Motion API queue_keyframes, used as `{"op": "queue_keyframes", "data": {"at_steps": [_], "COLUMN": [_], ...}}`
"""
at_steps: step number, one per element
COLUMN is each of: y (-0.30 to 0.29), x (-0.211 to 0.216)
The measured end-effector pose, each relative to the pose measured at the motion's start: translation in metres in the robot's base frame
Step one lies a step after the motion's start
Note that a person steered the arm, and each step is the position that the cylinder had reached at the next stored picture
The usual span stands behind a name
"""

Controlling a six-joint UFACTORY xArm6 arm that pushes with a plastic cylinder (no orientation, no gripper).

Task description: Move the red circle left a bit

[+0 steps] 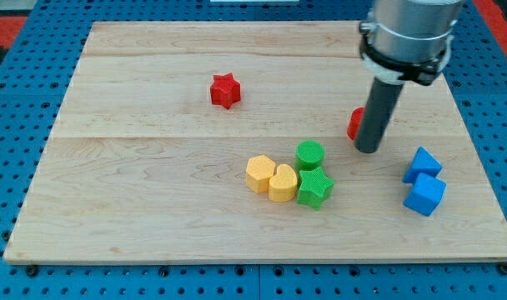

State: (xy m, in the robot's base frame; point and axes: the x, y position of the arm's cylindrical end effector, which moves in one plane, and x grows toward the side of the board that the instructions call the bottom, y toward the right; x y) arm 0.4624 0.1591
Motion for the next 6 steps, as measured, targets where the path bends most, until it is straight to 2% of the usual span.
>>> {"op": "queue_keyframes", "data": {"at_steps": [1,2,3,4,5,6], "y": [-0.011,-0.088,-0.043,-0.034,0.018,-0.003], "x": [-0.01,-0.072,-0.04,0.007,-0.029,-0.042]}}
